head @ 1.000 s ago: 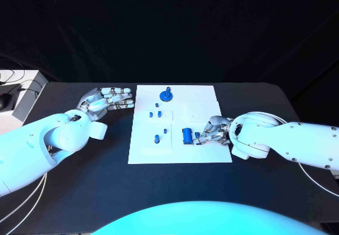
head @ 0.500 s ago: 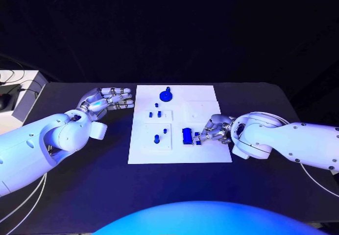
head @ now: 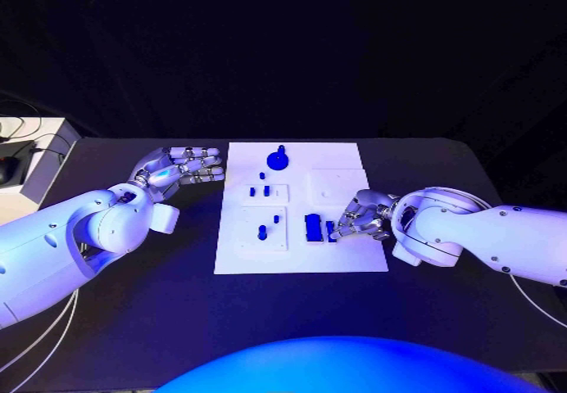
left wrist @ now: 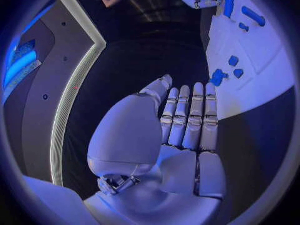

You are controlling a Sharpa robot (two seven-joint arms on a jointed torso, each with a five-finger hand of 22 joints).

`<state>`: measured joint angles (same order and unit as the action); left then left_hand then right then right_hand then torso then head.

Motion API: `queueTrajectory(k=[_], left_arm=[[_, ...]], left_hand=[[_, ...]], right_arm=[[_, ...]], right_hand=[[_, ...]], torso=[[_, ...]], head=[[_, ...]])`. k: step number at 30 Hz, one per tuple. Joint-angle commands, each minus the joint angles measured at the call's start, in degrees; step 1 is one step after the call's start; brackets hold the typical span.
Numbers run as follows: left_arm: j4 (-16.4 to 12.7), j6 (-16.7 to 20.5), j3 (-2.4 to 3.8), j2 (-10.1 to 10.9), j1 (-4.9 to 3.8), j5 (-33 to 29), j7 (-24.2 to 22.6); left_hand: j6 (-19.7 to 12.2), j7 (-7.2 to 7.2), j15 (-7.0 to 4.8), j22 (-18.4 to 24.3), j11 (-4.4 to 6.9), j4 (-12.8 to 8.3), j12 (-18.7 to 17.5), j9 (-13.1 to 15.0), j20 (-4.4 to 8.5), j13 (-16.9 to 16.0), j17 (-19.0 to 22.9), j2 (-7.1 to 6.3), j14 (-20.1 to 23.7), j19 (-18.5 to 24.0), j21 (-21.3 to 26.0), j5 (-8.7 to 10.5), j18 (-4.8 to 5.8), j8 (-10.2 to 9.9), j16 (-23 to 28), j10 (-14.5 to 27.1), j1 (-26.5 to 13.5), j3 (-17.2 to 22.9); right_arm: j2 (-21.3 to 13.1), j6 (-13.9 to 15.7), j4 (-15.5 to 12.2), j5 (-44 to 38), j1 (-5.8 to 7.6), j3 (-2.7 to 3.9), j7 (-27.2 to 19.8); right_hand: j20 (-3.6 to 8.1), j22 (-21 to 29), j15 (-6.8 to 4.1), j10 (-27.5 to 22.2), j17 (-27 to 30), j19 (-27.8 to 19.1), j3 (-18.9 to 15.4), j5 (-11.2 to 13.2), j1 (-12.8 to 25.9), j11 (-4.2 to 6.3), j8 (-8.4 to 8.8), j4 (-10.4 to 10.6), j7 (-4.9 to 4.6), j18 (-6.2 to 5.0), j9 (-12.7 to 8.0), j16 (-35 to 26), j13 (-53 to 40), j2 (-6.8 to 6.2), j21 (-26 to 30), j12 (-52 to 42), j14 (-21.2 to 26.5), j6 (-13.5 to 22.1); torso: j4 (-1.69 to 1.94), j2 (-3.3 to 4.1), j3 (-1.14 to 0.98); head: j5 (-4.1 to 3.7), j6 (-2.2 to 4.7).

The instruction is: Assemble the parts on the task board

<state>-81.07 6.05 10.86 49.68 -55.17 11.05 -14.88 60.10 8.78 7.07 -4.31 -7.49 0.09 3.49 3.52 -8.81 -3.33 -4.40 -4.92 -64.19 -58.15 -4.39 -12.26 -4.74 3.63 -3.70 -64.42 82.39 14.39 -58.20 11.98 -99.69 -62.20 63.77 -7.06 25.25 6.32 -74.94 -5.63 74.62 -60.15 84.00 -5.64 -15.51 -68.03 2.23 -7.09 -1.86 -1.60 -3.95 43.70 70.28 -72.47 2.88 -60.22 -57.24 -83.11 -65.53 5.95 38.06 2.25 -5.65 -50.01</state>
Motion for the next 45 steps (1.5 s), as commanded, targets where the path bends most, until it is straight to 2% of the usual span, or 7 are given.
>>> queueTrajectory(k=[1, 12, 24, 30, 36, 43, 45], left_arm=[[0.0, -1.1, 0.04, -0.1, 0.03, -0.2, -0.2], [-0.1, -1.1, 0.04, -0.1, 0.07, -0.1, -0.1], [-0.1, -1.1, 0.04, 0.1, 0.08, -0.1, -0.1], [-0.1, -1.2, 0.04, 0.1, 0.09, -0.1, -0.1], [-0.1, -1.3, 0.04, 0.0, 0.09, -0.1, -0.1], [0.2, -1.3, 0.04, -0.2, 0.09, -0.1, -0.1], [0.3, -1.3, 0.04, -0.3, 0.09, -0.1, -0.2]], left_hand=[[-0.2, 0.34, -0.01, 0.1, -0.27, 0.2, -0.1, 0.0, -0.21, 0.0, 0.0, -0.22, 0.3, 0.0, 0.2, 0.07, 0.03, 0.0, 0.2, 0.2, 0.2, 0.1], [-0.2, 0.34, -0.01, 0.1, -0.27, 0.2, -0.1, 0.0, -0.21, 0.0, 0.0, -0.22, 0.3, 0.0, 0.2, 0.07, 0.03, 0.0, 0.2, 0.2, 0.2, 0.1], [-0.2, 0.33, 0.01, 0.1, -0.27, 0.4, -0.1, 0.0, -0.23, 0.0, 0.0, -0.21, 0.4, 0.1, 0.2, 0.06, 0.05, 0.0, 0.2, 0.2, 0.0, 0.1], [-0.2, 0.33, 0.01, 0.1, -0.27, 0.4, -0.1, 0.0, -0.23, 0.0, 0.0, -0.21, 0.4, 0.1, 0.2, 0.06, 0.05, 0.0, 0.2, 0.2, 0.0, 0.1], [-0.2, 0.32, 0.01, 0.1, -0.27, 0.4, -0.1, 0.0, -0.25, 0.0, 0.0, -0.24, 0.4, 0.1, 0.2, 0.04, 0.04, 0.0, 0.2, 0.2, 0.1, 0.1], [-0.2, 0.32, 0.01, 0.1, -0.27, 0.4, -0.1, 0.0, -0.25, 0.0, 0.0, -0.24, 0.4, 0.1, 0.2, 0.04, 0.04, 0.0, 0.2, 0.2, 0.1, 0.1], [-0.2, 0.31, 0.01, 0.1, -0.28, 0.5, -0.1, 0.0, -0.26, 0.0, 0.0, -0.26, 0.4, 0.1, 0.2, 0.07, 0.03, 0.0, 0.2, 0.2, 0.0, 0.0]], right_arm=[[0.2, -1.3, 0.1, -1.8, -0.2, 0.01, -0.3], [1.2, -0.1, 0.7, -4.3, -0.65, 0.01, 3.1], [1.8, 1.6, 1.1, -5.0, -0.97, 0.01, 4.4], [1.3, 1.8, 0.3, -3.8, -1.0, 0.01, 3.8], [0.2, 3.7, -0.7, -2.2, -0.95, 0.09, 1.4], [-0.9, 9.0, -1.1, 2.6, -0.42, 0.32, -5.0], [-1.2, 10.1, -1.2, 3.9, -0.1, 0.37, -6.5]], right_hand=[[0.17, -8.1, -0.17, 0.3, -0.1, 3.4, 0.6, 0.1, -1.1, 0.31, -0.13, -1.2, 0.08, -0.3, -0.3, 0.1, -0.1, 0.09, -0.3, -0.4, -0.2, -0.4], [0.38, -8.1, -0.34, 0.6, -0.3, 3.4, 2.3, 0.0, -1.0, 0.54, -0.56, -2.4, 0.43, -0.18, -0.4, -0.1, -0.2, -0.14, -0.4, -0.5, -0.3, -0.9], [0.54, -8.1, -0.5, 0.7, -0.2, 3.5, 2.2, -0.1, -0.2, 0.73, -1.93, -1.6, 0.71, -0.14, 0.7, -0.2, -0.3, 0.01, -0.2, -0.5, -0.3, -0.7], [0.53, -8.0, -0.47, 0.7, -0.2, 3.5, 1.7, -0.1, 0.4, 0.69, -2.27, -0.9, 0.67, -0.14, 0.9, -0.2, -0.3, -0.71, -0.1, -0.5, -0.3, -0.5], [0.46, -8.0, -0.35, 0.6, -0.1, 3.5, 1.0, 0.6, 1.0, 0.52, -2.5, 0.7, 0.44, -0.18, 1.1, -0.3, -0.3, -2.58, 0.0, -0.3, -0.3, -0.3], [0.01, -7.7, 0.08, -0.7, 0.7, 3.2, 4.4, 5.2, 2.1, 0.02, -2.52, 7.3, -0.25, -0.47, 1.3, -1.2, 0.7, -8.27, 1.5, 1.2, -0.1, 0.4], [-0.03, -7.7, 0.05, -0.8, 0.7, 3.2, 2.6, 2.6, 2.6, -0.11, -2.42, 7.8, -0.25, -0.5, 1.2, -1.3, 0.8, -8.04, 1.6, 1.3, -0.1, 0.6]], torso=[[0.01, -0.05, 0.02], [0.05, 0.0, 0.11], [0.01, -0.07, 0.09], [-0.01, -0.04, 0.06], [-0.02, -0.1, 0.06], [-0.08, -0.25, 0.06], [-0.08, -0.33, 0.06]], head=[[-0.05, 0.01], [-0.02, 0.01], [-0.01, 0.01], [-0.1, 0.01], [-0.24, 0.01], [-0.33, 0.44], [-0.35, 0.59]])
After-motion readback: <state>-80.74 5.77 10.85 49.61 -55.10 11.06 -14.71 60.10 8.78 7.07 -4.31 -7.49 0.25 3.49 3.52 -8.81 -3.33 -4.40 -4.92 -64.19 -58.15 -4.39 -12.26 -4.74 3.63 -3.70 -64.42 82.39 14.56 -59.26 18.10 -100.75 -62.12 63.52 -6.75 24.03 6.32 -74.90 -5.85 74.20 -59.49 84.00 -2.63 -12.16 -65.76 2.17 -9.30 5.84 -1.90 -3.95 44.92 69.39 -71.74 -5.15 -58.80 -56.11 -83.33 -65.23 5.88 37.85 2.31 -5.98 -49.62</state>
